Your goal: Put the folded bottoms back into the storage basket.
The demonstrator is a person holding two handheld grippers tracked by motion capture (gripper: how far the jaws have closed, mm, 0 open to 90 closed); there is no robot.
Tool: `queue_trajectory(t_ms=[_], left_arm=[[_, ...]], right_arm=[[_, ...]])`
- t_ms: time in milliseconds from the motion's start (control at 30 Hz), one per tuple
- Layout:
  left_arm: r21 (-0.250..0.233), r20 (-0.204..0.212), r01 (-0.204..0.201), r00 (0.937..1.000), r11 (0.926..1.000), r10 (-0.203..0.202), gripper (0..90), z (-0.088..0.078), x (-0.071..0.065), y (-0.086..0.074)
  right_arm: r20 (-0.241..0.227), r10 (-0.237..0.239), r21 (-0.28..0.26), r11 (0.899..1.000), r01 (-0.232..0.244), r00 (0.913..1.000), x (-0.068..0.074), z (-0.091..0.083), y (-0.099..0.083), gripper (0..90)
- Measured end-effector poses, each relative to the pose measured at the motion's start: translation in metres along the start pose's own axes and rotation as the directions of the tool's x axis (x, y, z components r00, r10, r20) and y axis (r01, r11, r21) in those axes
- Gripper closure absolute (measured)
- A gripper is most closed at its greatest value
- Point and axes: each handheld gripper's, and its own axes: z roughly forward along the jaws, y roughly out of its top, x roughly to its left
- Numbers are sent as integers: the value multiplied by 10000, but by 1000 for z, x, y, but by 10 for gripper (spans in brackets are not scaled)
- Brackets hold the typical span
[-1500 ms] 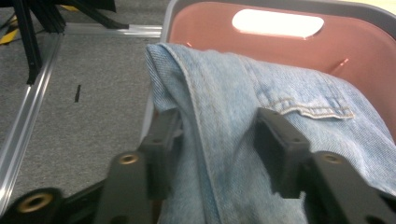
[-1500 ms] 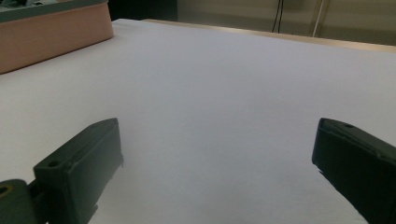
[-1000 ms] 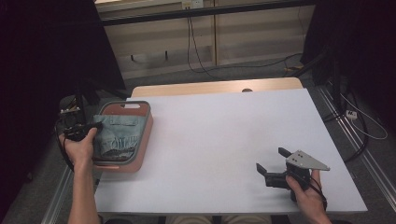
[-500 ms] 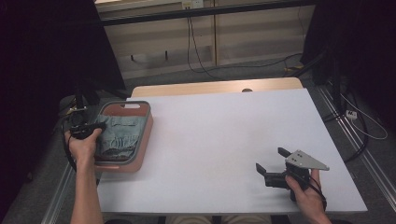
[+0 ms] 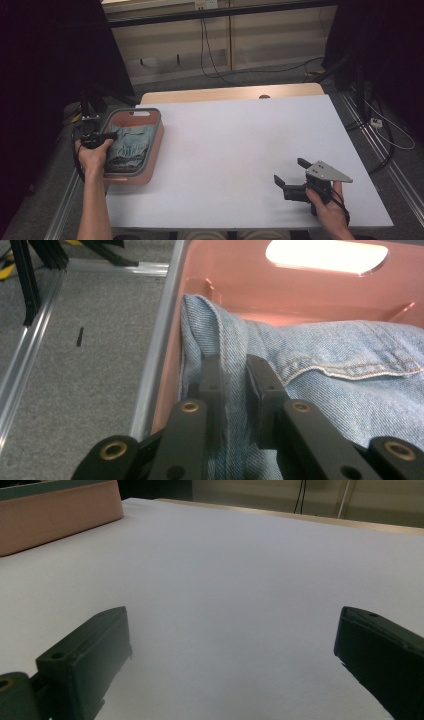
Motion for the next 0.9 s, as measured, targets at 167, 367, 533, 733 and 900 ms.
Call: queue_trajectory(t_ms=[167,367,533,733,900], left_arm=[[138,-8,-257,9997,9996,257,797,1,-2,0],[733,207,-588,9981,9956,574,793,6,-1,0],[765,245,-607,9980,9952,590,791,7,-1,0],[932,462,-611,9973,9938,570,771,11,-1,0],[896,612,-535,9970,9945,481,767,13,-1,0]], right_arm=[[-13,-13,-6,10000,13,10000,0,0,0,17],[-15,-18,-7,10000,18,10000,0,0,0,17],[-16,-4,3,10000,4,10000,0,1,0,17],[-50,-44,4,10000,44,10000,0,1,0,17],[-48,-40,21,10000,41,10000,0,1,0,17]])
